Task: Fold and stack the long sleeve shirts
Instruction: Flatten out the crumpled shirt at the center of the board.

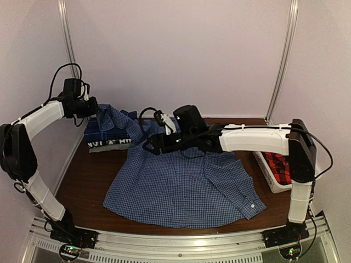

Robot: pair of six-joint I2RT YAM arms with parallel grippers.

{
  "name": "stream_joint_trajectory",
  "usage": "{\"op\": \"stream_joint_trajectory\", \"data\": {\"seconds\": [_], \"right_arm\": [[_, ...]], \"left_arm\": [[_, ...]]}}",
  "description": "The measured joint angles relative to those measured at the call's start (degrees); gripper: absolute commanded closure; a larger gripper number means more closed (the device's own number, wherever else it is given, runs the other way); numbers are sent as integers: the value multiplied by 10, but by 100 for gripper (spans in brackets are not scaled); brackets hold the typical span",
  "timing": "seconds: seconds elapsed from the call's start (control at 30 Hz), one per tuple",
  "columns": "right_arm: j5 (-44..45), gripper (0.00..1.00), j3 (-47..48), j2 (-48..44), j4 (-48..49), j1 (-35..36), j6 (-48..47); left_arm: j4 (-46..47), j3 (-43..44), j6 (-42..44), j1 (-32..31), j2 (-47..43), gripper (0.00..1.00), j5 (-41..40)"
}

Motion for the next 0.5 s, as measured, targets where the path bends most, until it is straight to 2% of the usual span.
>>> {"op": "stream_joint_trajectory", "data": {"seconds": [0.07, 0.23, 0.4, 0.5], "right_arm": [[22, 26, -40, -38, 0, -27, 0], [78, 25, -135, -111, -20, -89, -1], [129, 23, -214, -173, -72, -115, -10], [165, 21, -241, -205, -108, -120, -22]], "left_arm": [[4, -17, -2, 0, -9, 82, -4], [2, -48, -7, 0, -10, 43, -7], [-19, -50, -10, -2, -18, 22, -17], [-38, -49, -6, -14, -43, 15, -42]]}}
